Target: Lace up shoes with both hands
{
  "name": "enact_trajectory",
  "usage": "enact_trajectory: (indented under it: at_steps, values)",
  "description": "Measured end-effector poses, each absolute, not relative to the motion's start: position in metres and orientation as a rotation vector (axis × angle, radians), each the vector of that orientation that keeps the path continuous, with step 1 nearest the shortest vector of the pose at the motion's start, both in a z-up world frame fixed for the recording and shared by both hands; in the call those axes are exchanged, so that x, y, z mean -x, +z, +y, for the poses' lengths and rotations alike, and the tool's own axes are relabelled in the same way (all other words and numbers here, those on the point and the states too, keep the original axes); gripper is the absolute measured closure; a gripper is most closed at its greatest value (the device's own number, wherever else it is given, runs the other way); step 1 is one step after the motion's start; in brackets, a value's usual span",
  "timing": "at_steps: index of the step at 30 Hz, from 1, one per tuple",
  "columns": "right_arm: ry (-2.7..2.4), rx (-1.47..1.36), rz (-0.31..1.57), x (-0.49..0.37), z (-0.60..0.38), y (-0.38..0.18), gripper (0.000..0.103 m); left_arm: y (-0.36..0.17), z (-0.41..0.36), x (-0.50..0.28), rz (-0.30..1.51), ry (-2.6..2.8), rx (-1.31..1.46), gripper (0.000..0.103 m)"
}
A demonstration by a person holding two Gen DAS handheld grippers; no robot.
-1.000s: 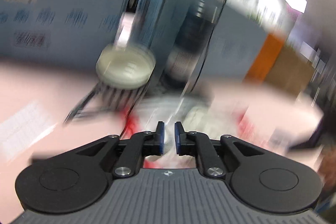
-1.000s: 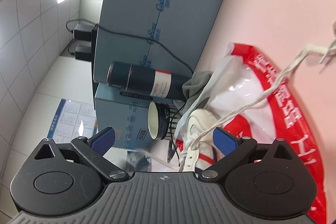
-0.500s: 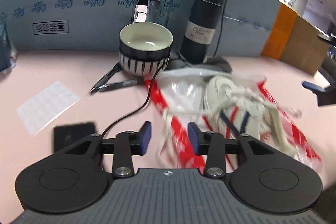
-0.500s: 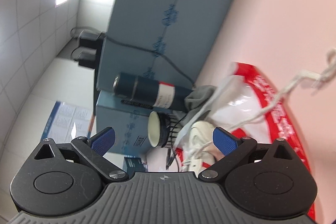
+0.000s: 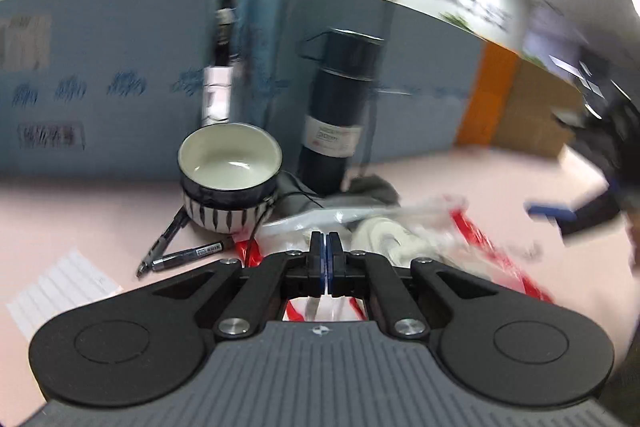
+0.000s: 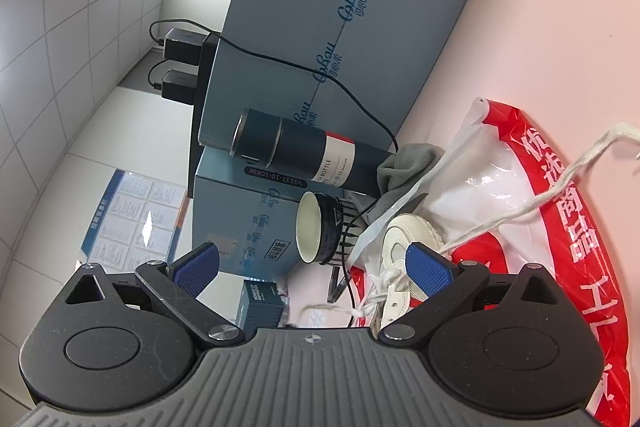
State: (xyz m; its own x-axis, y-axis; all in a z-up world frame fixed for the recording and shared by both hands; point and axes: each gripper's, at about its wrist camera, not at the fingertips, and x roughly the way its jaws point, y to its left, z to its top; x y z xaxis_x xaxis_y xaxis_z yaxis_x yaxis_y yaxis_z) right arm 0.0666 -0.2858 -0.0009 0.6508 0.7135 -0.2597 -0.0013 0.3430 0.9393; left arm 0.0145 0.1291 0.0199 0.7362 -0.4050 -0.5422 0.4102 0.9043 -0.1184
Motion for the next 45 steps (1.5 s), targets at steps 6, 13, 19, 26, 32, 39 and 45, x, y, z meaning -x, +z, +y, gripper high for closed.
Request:
enact_trajectory:
  at_steps: [6, 13, 19, 26, 32, 39, 45]
  values:
    - [0.509, -1.157, 0.762, -0.070, -0.289, -0.007, 0.003, -0.013, 0.121, 0.030, 0.842, -0.670, -0.403, 0.100]
    - [0.508, -1.149, 0.759, -0.079, -0.290, -0.009, 0.003, -0.002, 0.145, 0.029, 0.794, -0.581, -0.261, 0.062]
    - [0.519, -1.102, 0.786, -0.088, -0.277, -0.013, 0.003, -0.008, 0.120, -0.023, 0.649, -0.335, -0.080, 0.063]
    - [0.497, -1.076, 0.789, -0.093, -0.278, -0.016, 0.003, -0.048, 0.089, -0.078, 0.695, -0.266, -0.019, 0.064]
    - [0.464, -1.083, 0.790, -0.093, -0.280, -0.021, 0.003, -0.066, 0.089, -0.089, 0.716, -0.229, 0.035, 0.076]
    - [0.461, -1.078, 0.807, -0.094, -0.276, -0.023, 0.003, -0.065, 0.104, -0.087, 0.691, -0.193, 0.104, 0.100]
    - [0.469, -1.030, 0.795, -0.089, -0.275, -0.016, 0.003, -0.042, 0.117, -0.065, 0.606, -0.213, 0.147, 0.100]
